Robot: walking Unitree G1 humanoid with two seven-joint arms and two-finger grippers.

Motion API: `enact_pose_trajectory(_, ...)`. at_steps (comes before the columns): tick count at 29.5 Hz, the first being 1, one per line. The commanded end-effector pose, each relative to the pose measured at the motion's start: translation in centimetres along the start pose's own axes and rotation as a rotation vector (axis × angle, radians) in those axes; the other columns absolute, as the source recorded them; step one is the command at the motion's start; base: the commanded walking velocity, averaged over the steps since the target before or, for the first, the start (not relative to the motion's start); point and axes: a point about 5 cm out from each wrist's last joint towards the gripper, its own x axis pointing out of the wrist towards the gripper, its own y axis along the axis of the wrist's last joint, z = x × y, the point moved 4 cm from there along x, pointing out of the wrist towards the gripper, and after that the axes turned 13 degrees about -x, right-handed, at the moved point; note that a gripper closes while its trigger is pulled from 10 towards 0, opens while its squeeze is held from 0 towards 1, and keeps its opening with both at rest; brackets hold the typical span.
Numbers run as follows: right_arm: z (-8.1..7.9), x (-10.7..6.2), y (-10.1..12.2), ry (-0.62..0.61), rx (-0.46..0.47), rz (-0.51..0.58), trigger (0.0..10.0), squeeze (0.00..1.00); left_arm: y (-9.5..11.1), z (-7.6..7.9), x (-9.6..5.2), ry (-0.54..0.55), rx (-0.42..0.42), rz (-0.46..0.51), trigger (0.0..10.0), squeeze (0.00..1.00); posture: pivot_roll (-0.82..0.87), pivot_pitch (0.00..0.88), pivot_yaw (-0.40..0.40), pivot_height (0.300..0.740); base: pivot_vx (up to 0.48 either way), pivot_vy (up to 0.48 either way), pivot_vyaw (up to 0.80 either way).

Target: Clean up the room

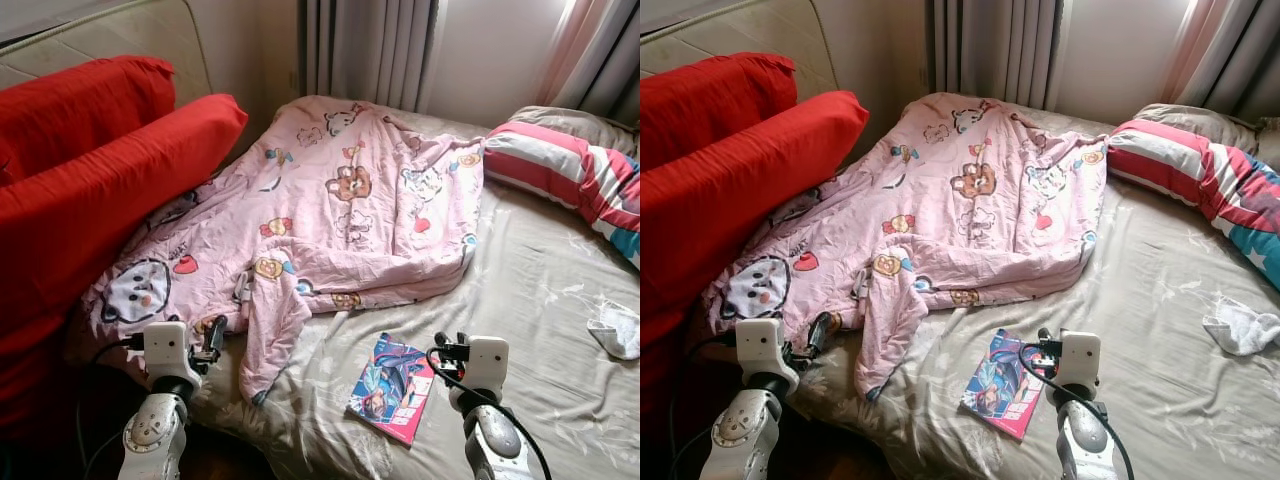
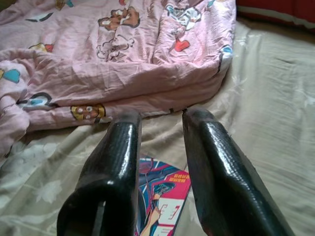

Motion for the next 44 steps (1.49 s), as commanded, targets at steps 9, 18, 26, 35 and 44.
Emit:
enact_pose_trajectory(9, -0.62, -0.4, -0.5, 0.025, 0.009, -0.007, 10.0, 0.0, -0.16, -0.24, -0.31, -0.004, 0.019, -0.016, 10.0, 0.0, 0.03, 0.096, 0.011, 0.637, 0.0, 0.0, 0.0)
enact_pose_trajectory(18, -0.89, -0.35, -0.63, 0.052, 0.012, -0.018, 10.0, 0.0, -0.12, -0.25, -0.2, -0.004, 0.024, -0.019, 10.0, 0.0, 0.03, 0.098, 0.013, 0.637, 0.0, 0.0, 0.0)
enact_pose_trajectory(26, -1.17, -0.23, -0.54, 0.074, 0.023, -0.017, 10.0, 0.0, -0.01, -0.23, -0.06, -0.004, 0.026, -0.016, 10.0, 0.0, 0.03, 0.097, 0.015, 0.637, 0.0, 0.0, 0.0)
enact_pose_trajectory(35, -1.17, -0.02, -0.17, 0.065, 0.033, -0.003, 10.0, 0.0, 0.03, -0.12, 0.1, -0.011, 0.023, -0.018, 10.0, 0.0, 0.03, 0.098, 0.016, 0.637, 0.0, 0.0, 0.0)
enact_pose_trajectory(44, -0.49, 0.17, -0.43, 0.015, 0.056, -0.03, 10.0, 0.0, -0.03, -0.04, 0.2, -0.02, 0.022, -0.027, 10.0, 0.0, 0.04, 0.103, 0.019, 0.637, 0.0, 0.0, 0.0)
